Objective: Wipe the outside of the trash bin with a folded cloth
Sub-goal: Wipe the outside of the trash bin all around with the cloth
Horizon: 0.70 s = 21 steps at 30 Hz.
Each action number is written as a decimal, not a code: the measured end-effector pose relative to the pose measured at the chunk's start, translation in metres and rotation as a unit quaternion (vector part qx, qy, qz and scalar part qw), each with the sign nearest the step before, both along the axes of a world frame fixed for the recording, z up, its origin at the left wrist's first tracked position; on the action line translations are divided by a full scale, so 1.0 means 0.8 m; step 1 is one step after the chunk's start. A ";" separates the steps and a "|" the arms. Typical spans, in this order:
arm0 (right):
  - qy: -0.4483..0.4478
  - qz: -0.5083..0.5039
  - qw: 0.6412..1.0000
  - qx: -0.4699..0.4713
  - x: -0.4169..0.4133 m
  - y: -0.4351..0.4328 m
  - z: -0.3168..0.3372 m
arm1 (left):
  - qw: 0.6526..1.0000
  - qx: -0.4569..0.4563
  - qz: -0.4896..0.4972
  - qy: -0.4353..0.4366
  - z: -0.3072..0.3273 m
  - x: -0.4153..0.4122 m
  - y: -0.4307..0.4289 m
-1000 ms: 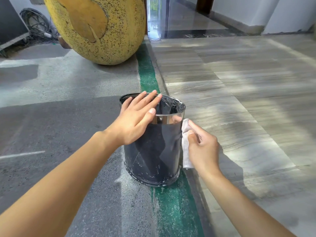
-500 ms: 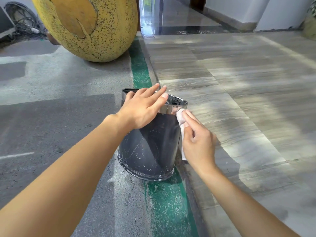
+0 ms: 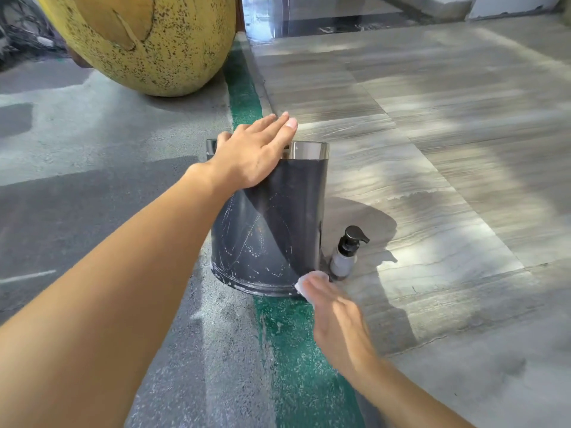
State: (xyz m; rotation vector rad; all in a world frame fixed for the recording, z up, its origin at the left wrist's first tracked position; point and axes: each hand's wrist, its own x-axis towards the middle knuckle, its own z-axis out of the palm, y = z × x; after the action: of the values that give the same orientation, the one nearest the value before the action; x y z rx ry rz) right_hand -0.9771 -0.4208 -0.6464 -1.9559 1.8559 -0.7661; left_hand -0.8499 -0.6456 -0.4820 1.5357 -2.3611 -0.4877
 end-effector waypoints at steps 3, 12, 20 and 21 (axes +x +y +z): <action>-0.128 -0.028 0.986 0.106 -0.008 0.014 -0.005 | 1.000 -0.002 -0.008 -0.010 -0.002 -0.004 0.003; -0.405 -0.275 0.872 -0.016 -0.030 -0.036 0.040 | 0.994 -0.005 -0.105 0.030 -0.012 0.034 0.041; -0.397 -0.287 0.872 0.001 0.002 -0.008 0.024 | 0.976 -0.100 -0.174 -0.082 -0.067 0.090 0.185; -0.391 -0.299 0.870 0.011 0.000 -0.002 0.018 | 0.974 -0.104 -0.175 -0.096 -0.077 0.089 0.202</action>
State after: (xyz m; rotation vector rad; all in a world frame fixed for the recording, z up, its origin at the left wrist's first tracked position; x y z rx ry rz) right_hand -0.9774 -0.4224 -0.6322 -0.7746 1.8600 -1.4302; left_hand -0.7790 -0.4844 -0.5439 1.1236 -2.7481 -0.1585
